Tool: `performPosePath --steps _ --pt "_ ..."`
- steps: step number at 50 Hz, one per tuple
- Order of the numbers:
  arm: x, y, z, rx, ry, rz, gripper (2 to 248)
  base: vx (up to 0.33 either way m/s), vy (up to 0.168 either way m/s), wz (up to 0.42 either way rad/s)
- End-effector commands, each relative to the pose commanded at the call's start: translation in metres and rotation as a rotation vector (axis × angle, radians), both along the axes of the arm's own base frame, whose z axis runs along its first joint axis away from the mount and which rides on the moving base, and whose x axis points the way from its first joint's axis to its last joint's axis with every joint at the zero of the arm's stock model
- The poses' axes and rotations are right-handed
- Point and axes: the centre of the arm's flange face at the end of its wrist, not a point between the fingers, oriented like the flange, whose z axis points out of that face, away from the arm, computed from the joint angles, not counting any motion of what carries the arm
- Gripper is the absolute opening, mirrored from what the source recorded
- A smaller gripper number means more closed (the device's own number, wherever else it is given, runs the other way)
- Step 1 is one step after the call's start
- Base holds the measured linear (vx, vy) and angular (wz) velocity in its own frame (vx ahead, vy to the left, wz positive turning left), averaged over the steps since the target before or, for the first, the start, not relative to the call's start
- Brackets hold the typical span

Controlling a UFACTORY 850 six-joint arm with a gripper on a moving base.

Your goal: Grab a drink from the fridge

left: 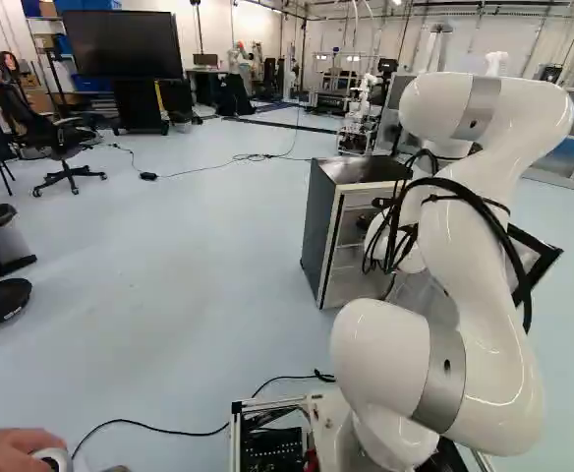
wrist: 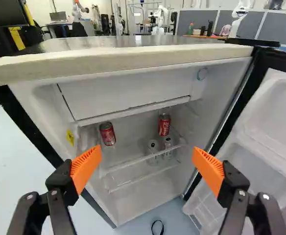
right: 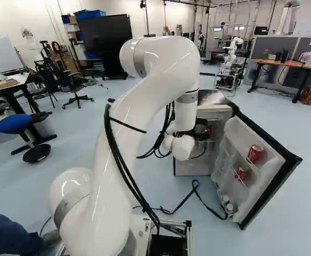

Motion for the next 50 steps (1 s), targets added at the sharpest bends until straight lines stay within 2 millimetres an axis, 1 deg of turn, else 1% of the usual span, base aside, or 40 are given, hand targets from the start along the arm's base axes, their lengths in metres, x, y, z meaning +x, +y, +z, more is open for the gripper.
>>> performPosePath --steps 9,50 --pt "0.012 -0.002 -0.013 0.0 0.0 0.013 247 0.0 0.0 0.0" --pt "0.039 -0.009 -0.071 0.015 0.022 -0.014 247 0.0 0.0 0.0"
